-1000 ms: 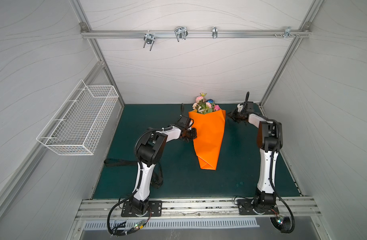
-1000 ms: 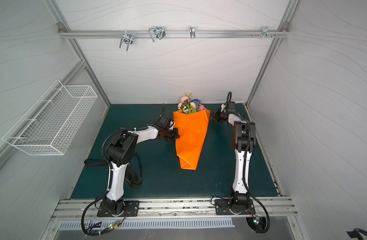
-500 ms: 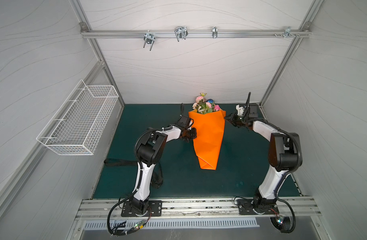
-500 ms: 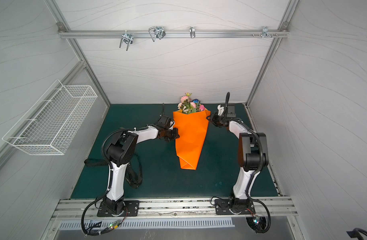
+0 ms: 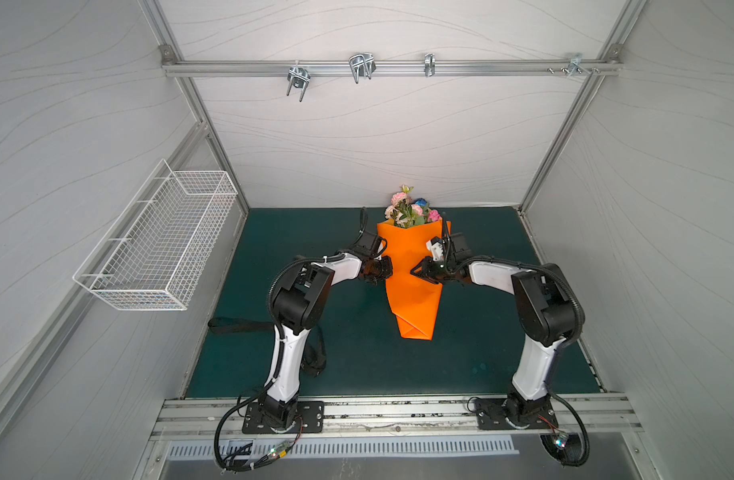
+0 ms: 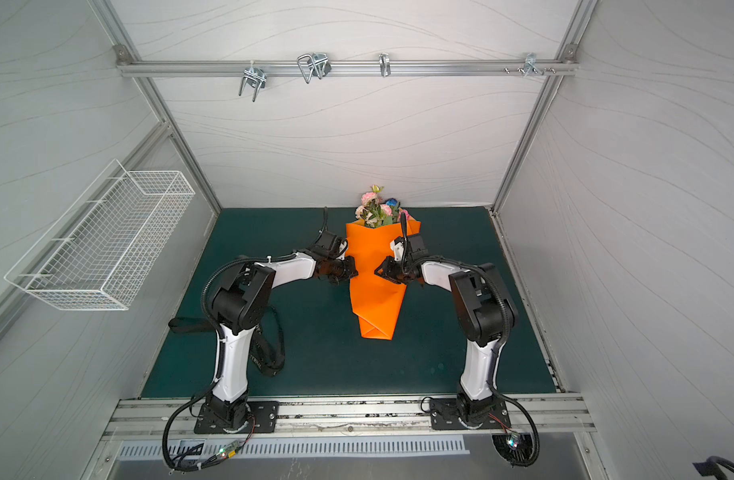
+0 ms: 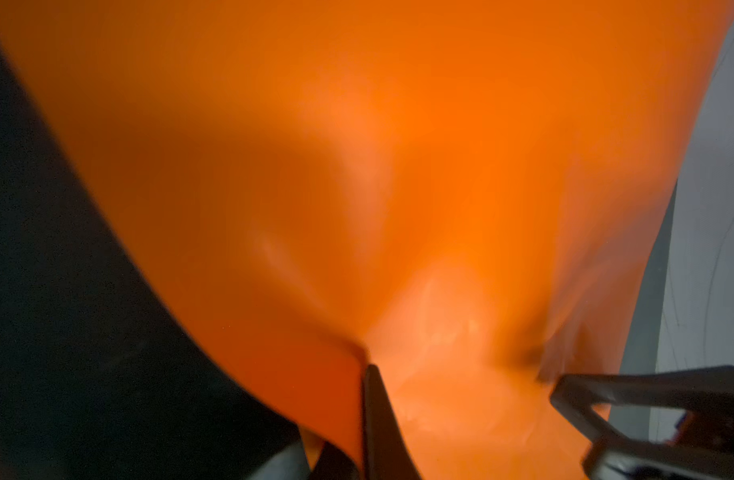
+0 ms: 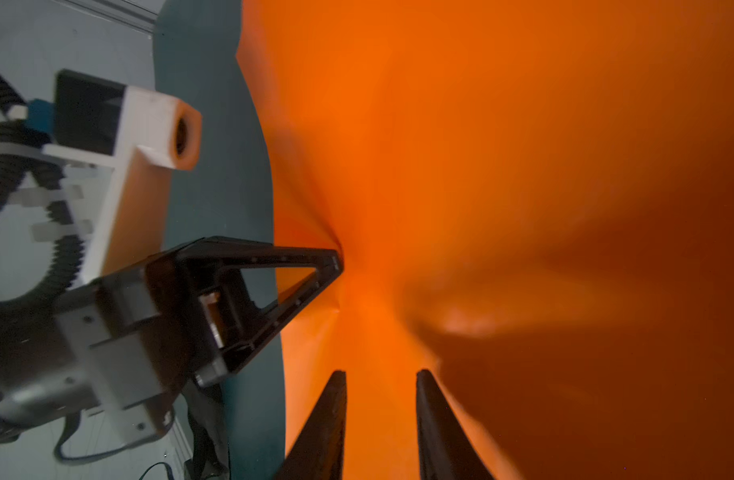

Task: Tie the bouquet of fake flowers

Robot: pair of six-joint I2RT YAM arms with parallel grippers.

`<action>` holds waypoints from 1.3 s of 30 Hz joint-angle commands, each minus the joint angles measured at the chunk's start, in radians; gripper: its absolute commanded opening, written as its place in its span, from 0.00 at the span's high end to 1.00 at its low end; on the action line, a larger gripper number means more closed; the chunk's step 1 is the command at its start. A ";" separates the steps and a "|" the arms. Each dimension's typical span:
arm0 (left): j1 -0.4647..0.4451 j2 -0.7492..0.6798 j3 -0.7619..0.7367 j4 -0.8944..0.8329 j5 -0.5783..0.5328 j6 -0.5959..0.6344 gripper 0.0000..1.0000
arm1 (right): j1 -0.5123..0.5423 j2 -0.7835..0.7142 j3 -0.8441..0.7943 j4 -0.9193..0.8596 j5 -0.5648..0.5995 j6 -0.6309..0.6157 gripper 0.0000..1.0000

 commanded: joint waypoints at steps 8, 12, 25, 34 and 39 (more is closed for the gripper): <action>0.043 -0.213 -0.157 0.050 -0.182 -0.150 0.62 | -0.003 0.039 0.060 -0.067 0.033 -0.066 0.69; 0.072 -0.296 -0.224 0.075 -0.206 -0.189 0.62 | -0.002 0.034 0.057 -0.069 0.033 -0.070 0.69; 0.060 -0.154 -0.112 0.072 0.013 -0.182 0.38 | 0.001 0.022 0.064 -0.076 0.041 -0.076 0.69; 0.072 -0.032 -0.015 0.083 0.050 -0.166 0.50 | 0.004 0.007 0.061 -0.067 0.037 -0.071 0.69; 0.086 0.012 0.021 0.117 0.081 -0.162 0.81 | 0.008 -0.025 0.046 -0.064 0.036 -0.075 0.69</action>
